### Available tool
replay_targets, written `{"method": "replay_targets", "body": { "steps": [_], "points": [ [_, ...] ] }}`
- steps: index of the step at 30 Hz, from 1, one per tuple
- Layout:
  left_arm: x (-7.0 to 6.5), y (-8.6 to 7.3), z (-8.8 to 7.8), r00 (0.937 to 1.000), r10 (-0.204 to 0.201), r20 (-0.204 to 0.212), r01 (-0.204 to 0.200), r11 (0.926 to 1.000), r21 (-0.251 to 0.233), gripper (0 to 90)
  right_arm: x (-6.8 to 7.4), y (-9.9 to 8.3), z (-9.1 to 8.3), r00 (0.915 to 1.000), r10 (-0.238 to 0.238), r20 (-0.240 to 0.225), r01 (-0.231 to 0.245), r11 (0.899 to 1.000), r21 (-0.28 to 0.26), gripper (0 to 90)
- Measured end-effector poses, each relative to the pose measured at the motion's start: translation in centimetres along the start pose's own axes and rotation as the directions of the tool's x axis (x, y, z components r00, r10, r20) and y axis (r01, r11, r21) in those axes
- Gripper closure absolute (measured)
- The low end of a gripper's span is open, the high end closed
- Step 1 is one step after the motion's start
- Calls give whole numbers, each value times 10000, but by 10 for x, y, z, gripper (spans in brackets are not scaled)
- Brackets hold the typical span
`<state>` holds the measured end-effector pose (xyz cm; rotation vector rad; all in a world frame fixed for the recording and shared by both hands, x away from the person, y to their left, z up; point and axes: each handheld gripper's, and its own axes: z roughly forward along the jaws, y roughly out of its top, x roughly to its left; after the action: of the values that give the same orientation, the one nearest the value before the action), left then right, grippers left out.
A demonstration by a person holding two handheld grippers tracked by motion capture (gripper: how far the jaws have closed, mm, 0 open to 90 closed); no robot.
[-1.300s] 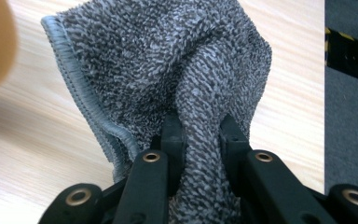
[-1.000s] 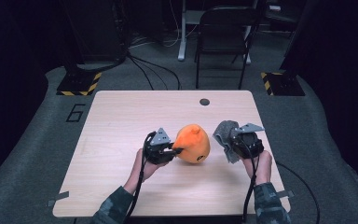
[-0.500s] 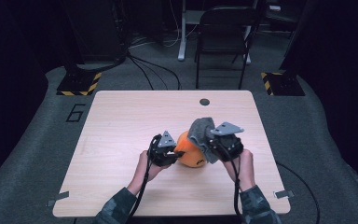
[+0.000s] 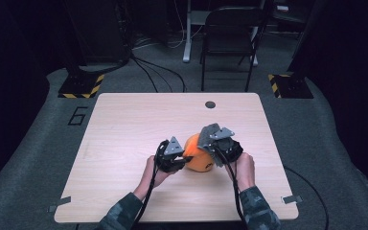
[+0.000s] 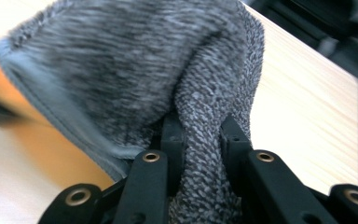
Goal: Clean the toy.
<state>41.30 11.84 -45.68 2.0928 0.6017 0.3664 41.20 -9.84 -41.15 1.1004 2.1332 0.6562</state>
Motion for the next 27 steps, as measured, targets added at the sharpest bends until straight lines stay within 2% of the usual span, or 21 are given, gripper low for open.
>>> {"method": "replay_targets", "body": {
  "steps": [3, 5, 6, 8, 10, 12, 13, 15, 19, 20, 21, 23, 25, 27],
  "points": [
    [-1, 1, 0, 9999, 127, -74, -128, 9999, -47, 712, -14, -6, -1, 9988, 492, -74, -492, 9988, -5, 764],
    [-3, 2, 0, 9999, 125, -46, -125, 9999, -4, 711, -15, -1, -16, 9970, 668, -380, -684, 9967, -445, 764],
    [-3, 2, 1, 10000, 60, -48, -60, 10000, -22, 710, -13, 3, -24, 9966, 532, -627, -572, 9963, -647, 764],
    [-4, 2, 2, 10000, -27, -14, 27, 10000, -79, 710, -1, 12, -36, 9954, 150, -946, -259, 9931, -1146, 764],
    [-3, 2, 1, 10000, 80, -25, -80, 10000, -37, 711, 15, 18, -40, 9903, -302, -1353, 139, 9927, -1201, 764],
    [-5, 1, 2, 9998, 204, -22, -204, 9998, -48, 713, 31, 19, -33, 9886, -712, -1328, 587, 9936, -960, 766],
    [-5, 1, 3, 9998, 207, -20, -207, 9998, -17, 714, 34, 17, -25, 9896, -769, -1213, 668, 9941, -852, 769],
    [-6, 0, 4, 9999, 148, 22, -147, 9999, -58, 716, 29, 11, -14, 9926, -728, -975, 650, 9946, -804, 772],
    [-4, -1, 5, 9999, 128, 53, -127, 9998, -122, 716, 6, 2, -6, 9997, 9, -234, -21, 9987, -518, 771],
    [-3, -1, 5, 9999, 96, 80, -95, 9999, -136, 715, 0, -1, -4, 9997, 148, -217, -157, 9990, -423, 770],
    [-3, -1, 5, 10000, 25, 89, -23, 9999, -146, 715, -5, -2, -3, 9986, 408, -322, -421, 9982, -422, 769],
    [-4, -1, 5, 9999, 87, 78, -86, 9998, -153, 714, -8, -2, -8, 9975, 586, -403, -609, 9965, -567, 769],
    [-4, 0, 5, 9999, 139, 8, -138, 9998, -167, 713, -3, 4, -19, 9949, 418, -916, -508, 9939, -981, 768],
    [-5, -1, 5, 9999, 109, -3, -109, 9998, -185, 714, 13, 12, -27, 9905, -142, -1370, -33, 9919, -1271, 768]
  ]
}}
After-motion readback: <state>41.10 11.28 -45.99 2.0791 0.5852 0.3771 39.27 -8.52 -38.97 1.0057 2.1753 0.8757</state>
